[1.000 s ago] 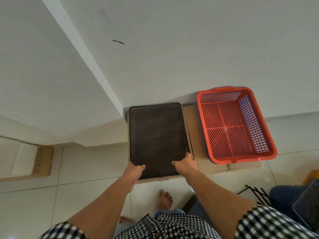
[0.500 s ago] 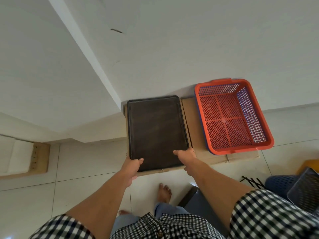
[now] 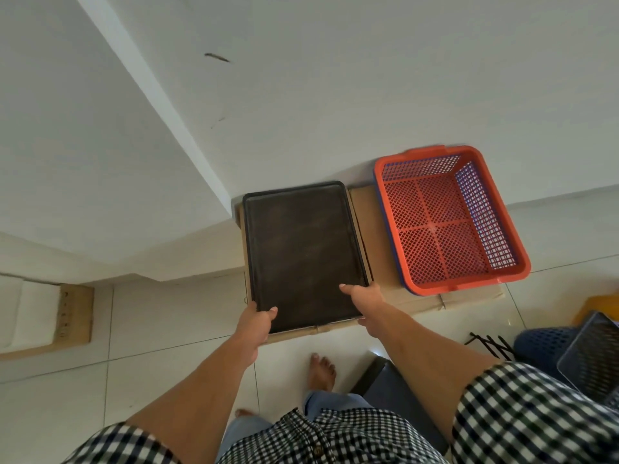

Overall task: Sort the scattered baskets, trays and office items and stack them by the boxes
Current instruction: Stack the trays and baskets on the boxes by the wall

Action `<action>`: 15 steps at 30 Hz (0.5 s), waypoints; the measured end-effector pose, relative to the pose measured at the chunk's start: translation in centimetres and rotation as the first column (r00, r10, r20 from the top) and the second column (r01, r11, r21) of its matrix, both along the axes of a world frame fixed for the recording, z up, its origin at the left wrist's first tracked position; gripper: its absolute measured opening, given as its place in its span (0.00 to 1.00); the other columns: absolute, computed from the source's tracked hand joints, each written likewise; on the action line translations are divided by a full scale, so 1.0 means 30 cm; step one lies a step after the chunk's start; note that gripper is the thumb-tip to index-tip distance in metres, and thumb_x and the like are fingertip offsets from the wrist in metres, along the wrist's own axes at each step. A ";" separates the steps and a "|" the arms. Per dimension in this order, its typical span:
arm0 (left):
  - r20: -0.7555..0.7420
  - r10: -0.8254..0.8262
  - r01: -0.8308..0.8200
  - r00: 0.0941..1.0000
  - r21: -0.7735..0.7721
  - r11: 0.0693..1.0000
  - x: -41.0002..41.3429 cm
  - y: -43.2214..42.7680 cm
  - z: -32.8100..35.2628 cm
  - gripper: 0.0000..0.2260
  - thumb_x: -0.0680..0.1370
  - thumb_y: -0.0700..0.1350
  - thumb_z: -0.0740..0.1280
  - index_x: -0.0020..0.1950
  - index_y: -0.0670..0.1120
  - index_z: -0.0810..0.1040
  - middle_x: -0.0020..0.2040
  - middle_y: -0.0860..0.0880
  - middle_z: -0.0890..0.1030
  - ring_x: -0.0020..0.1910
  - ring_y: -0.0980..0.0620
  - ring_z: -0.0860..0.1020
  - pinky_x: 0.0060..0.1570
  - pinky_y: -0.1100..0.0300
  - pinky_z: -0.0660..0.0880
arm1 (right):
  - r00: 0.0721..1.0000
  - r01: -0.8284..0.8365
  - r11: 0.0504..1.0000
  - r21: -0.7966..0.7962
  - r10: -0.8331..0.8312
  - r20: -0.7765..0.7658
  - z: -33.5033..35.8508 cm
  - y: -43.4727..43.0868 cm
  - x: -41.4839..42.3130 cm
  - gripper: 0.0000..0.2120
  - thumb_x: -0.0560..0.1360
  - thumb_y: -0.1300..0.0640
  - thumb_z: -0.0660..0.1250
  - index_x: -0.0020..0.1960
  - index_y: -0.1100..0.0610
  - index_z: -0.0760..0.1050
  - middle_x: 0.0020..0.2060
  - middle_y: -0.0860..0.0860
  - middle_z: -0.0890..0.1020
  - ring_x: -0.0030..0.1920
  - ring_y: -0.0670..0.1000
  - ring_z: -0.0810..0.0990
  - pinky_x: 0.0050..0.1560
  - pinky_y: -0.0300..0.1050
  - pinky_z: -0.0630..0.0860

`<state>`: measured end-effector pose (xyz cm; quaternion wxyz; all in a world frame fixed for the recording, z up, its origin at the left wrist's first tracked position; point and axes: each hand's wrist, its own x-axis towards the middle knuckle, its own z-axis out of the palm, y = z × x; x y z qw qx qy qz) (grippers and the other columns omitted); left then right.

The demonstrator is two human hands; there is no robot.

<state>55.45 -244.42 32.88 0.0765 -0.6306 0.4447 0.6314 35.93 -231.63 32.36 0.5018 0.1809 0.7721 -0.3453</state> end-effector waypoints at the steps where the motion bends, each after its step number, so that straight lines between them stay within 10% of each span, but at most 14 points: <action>1: 0.026 -0.042 0.043 0.999 -0.013 0.999 0.000 0.000 0.006 0.24 0.83 0.43 0.64 0.78 0.45 0.62 0.73 0.44 0.71 0.72 0.41 0.69 0.73 0.43 0.67 | 1.000 -0.012 1.000 0.009 0.012 -0.018 0.006 0.001 0.004 0.43 0.78 0.50 0.72 0.82 0.54 0.48 0.78 0.58 0.63 0.75 0.64 0.64 0.73 0.63 0.67; 10: 0.186 -0.445 0.477 0.876 -0.189 0.858 -0.034 -0.007 0.076 0.26 0.83 0.47 0.63 0.80 0.45 0.60 0.76 0.45 0.69 0.73 0.42 0.68 0.72 0.48 0.66 | 0.984 0.037 0.999 0.008 -0.035 -0.173 0.082 0.079 0.118 0.42 0.78 0.49 0.71 0.82 0.53 0.49 0.78 0.58 0.61 0.76 0.64 0.64 0.73 0.60 0.67; 15: 0.289 -0.717 0.772 0.634 -0.280 0.570 -0.015 0.024 0.141 0.33 0.83 0.50 0.63 0.83 0.46 0.50 0.81 0.44 0.58 0.78 0.42 0.61 0.75 0.49 0.62 | 0.938 -0.048 0.995 0.089 0.075 -0.339 0.135 0.177 0.262 0.41 0.78 0.47 0.69 0.82 0.55 0.49 0.80 0.57 0.57 0.78 0.60 0.60 0.76 0.56 0.64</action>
